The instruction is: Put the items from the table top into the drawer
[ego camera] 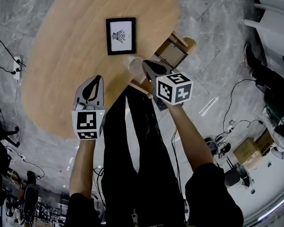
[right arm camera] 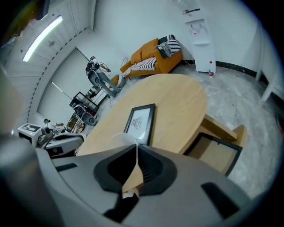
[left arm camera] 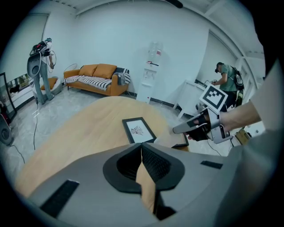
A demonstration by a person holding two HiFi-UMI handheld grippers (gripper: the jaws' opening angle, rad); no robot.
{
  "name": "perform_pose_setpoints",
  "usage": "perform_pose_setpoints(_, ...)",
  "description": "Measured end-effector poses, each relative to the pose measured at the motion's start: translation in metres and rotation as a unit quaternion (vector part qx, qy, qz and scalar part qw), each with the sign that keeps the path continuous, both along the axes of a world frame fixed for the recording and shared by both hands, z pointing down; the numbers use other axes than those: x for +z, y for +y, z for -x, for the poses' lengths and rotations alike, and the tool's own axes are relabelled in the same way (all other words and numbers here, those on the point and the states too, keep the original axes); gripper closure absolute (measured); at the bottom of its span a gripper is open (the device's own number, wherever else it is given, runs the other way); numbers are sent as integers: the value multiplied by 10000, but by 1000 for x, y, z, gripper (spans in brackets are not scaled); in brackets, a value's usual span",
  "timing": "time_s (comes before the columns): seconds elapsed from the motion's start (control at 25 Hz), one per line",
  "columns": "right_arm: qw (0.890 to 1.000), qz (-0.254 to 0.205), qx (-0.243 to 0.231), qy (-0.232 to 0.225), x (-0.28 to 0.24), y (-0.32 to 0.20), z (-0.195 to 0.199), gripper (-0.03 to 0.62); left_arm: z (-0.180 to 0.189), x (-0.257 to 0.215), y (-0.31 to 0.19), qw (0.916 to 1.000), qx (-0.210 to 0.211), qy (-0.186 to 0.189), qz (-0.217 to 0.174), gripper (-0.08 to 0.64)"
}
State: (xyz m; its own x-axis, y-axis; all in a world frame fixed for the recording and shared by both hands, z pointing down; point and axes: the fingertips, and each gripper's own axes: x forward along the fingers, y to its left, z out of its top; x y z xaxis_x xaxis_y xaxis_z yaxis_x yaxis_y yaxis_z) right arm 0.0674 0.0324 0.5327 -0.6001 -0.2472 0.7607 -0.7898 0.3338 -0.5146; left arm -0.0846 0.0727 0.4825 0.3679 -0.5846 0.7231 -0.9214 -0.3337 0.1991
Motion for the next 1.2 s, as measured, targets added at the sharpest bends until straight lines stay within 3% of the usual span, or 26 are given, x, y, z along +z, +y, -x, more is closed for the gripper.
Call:
perform_pose_setpoints(0.44, 9978, 88, 625, 214, 7, 34, -77, 571, -56, 3, -11, 9972, 741, 6, 51, 545)
perform_pose_setpoints(0.64, 9967, 186, 645, 453, 26, 54, -98, 571, -73, 7, -16, 9957, 918, 0, 90, 545)
perform_pose_setpoints(1.0, 9942, 591, 149, 886, 76, 95, -94, 571, -79, 10, -19, 9948, 1010, -19, 148, 545)
perform_pose_setpoints(1.2, 9920, 788, 221, 957, 95, 109, -88, 571, -73, 15, -18, 9951, 964, -38, 201, 545)
